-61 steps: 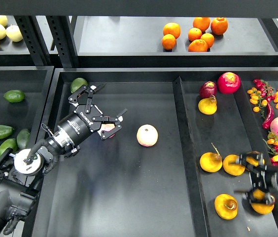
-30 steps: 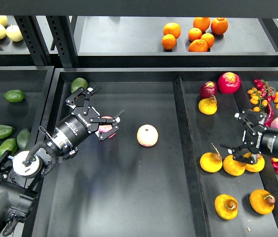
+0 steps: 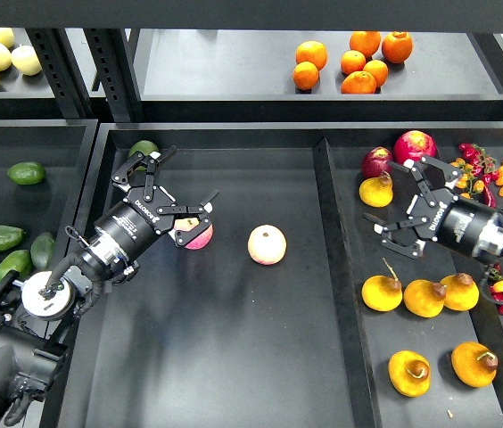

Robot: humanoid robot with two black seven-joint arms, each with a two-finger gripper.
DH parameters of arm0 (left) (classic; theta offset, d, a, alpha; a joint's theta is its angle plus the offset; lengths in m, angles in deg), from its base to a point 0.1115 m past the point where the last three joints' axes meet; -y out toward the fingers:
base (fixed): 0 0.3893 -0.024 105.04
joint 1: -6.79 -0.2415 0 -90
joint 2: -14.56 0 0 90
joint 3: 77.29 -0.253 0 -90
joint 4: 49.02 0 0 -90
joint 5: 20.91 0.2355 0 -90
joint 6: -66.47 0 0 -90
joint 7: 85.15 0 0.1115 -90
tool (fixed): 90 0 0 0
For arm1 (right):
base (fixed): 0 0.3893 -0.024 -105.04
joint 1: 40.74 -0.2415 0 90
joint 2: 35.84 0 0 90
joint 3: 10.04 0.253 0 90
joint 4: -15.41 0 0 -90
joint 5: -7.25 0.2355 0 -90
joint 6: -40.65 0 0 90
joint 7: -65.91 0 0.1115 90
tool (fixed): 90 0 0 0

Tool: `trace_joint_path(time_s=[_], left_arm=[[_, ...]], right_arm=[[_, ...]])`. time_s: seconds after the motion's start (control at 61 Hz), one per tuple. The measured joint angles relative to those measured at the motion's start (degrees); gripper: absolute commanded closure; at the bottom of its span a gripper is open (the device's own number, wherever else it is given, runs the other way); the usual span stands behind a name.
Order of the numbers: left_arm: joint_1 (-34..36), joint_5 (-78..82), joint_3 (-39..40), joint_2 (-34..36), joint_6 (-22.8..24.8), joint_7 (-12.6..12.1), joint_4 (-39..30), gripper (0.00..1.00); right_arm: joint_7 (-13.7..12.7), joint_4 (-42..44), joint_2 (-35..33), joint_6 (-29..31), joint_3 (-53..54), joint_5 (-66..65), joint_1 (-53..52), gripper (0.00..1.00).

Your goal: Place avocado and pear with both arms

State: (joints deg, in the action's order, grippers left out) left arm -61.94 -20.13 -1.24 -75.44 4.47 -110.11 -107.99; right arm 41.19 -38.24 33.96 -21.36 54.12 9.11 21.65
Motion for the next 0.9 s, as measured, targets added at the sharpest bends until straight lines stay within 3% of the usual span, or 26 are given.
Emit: trace_joint_path(time_s=[0.295,0.476,0.738,0.902], left_arm=[[0.0,0.0,-0.07,0.0,0.0,0.08,-0.01,0.01],[0.0,0.0,-0.19,0.0,0.0,1.06,-0.01,0.01],[0.0,0.0,-0.2,0.0,0.0,1.29,0.08,0.01],[0.0,0.0,-0.29,0.0,0.0,1.32,0.29,0.01]], right_arm=[[9.88,0.5,7.66,0.0,0.11,-0.24,-0.23,0.01],[14.46,2.47,14.29,0.01,0.11,-1.51,-0.26,0.01],[19.69,9.56,20.02,0.02,4.3,-7.34,-0.99,0.01],[20.64,12.8,20.19,0.01,6.43,-9.37,-1.76,0.01]])
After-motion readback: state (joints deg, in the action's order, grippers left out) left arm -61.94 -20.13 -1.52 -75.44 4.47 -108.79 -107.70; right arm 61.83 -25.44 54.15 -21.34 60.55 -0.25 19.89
